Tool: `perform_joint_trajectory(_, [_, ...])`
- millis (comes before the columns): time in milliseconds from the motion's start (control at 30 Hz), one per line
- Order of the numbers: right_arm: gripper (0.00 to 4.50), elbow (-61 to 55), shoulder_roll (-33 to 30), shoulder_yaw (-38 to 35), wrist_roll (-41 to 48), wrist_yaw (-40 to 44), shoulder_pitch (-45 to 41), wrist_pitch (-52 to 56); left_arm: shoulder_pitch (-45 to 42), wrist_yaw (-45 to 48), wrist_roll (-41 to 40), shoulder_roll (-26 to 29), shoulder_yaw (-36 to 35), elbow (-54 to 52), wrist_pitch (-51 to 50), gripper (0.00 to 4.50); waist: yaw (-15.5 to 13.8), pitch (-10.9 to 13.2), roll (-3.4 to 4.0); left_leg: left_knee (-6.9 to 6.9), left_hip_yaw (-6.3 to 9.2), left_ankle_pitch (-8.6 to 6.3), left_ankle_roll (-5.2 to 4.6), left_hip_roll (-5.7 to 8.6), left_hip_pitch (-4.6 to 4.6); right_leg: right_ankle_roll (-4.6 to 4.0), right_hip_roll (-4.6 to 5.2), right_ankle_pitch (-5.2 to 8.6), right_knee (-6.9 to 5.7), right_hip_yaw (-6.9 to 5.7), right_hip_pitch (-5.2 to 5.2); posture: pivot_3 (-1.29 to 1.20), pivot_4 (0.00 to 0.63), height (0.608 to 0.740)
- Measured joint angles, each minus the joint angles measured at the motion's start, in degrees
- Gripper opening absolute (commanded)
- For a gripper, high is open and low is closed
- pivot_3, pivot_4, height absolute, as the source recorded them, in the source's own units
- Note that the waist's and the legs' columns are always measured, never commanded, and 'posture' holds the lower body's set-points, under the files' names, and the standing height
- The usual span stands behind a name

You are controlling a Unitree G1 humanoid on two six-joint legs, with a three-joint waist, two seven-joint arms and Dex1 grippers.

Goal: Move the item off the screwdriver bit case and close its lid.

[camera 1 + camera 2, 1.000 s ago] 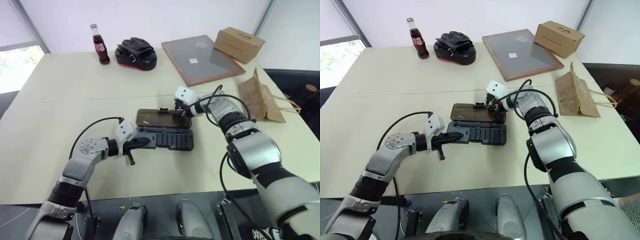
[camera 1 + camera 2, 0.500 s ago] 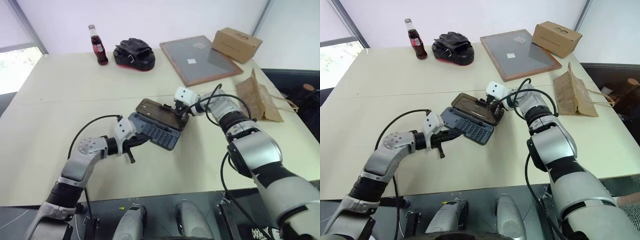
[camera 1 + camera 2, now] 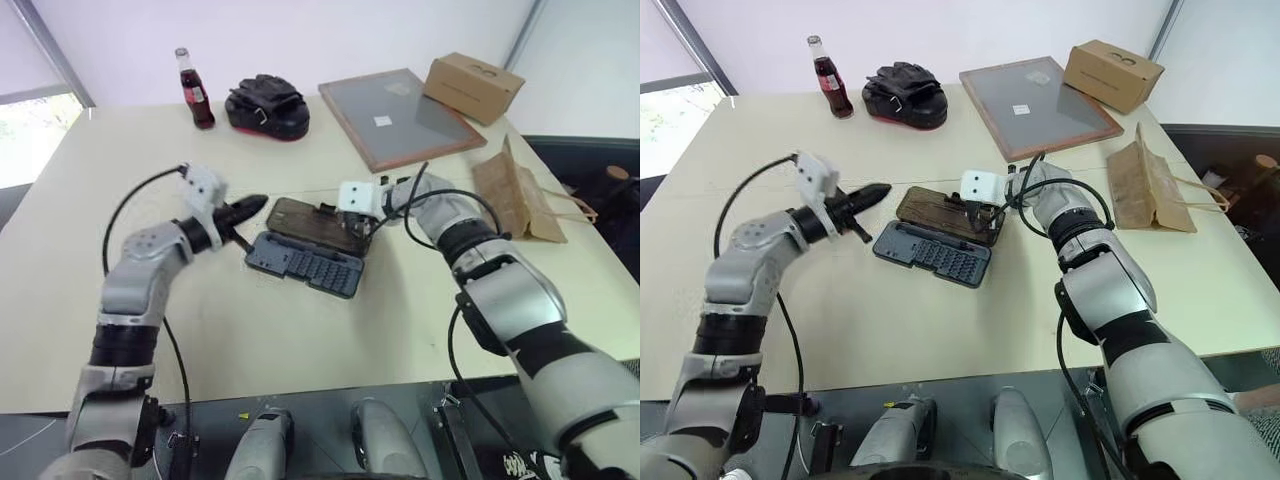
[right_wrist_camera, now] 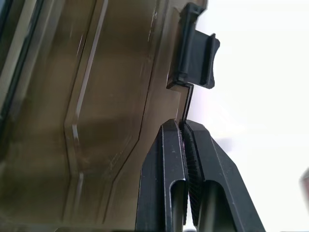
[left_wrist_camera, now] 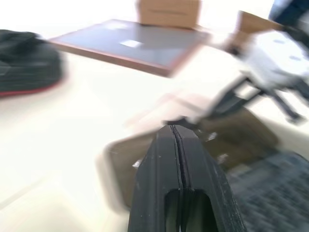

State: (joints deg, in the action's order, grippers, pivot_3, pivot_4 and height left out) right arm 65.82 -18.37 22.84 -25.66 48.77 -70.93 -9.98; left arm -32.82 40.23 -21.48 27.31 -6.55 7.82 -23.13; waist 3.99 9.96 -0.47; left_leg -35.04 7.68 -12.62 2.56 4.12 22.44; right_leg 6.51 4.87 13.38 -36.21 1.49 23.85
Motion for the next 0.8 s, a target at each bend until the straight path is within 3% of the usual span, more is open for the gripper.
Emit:
perform_joint_trajectory(400, [0.01, -37.63, -5.22, -0.12, -1.18, 0.17, 14.93, 11.70, -6.85, -2.65, 0.76, 0.68, -4.35, 18.08, 3.70, 0.00, -0.05, 0.01, -0.01, -0.01, 0.04, 0.03, 0.05, 0.01, 0.31, 0.02, 0.04, -0.01, -0.05, 0.04, 0.40, 0.00, 0.150, 0.740])
perform_joint_trajectory(633, [0.01, -56.81, -6.14, -0.74, -0.94, 4.23, 22.07, 22.93, -8.21, 4.84, 3.05, 0.85, -1.81, 31.11, 6.25, 0.00, -0.15, 0.00, -0.01, -0.05, -0.10, 0.03, 0.04, 0.02, 0.38, 0.02, 0.04, -0.01, -0.05, 0.03, 0.44, 0.00, 0.150, 0.740])
perform_joint_trajectory(800, [0.01, -62.57, -6.48, -0.59, -0.45, 6.29, 23.71, 27.42, -10.95, 10.87, 6.78, 0.12, 1.78, 42.04, 9.19, 0.00, -0.23, 0.02, -0.03, -0.10, -0.09, 0.03, 0.04, 0.03, 0.51, 0.03, 0.04, -0.02, -0.05, -0.01, 0.51, 0.00, 0.150, 0.740])
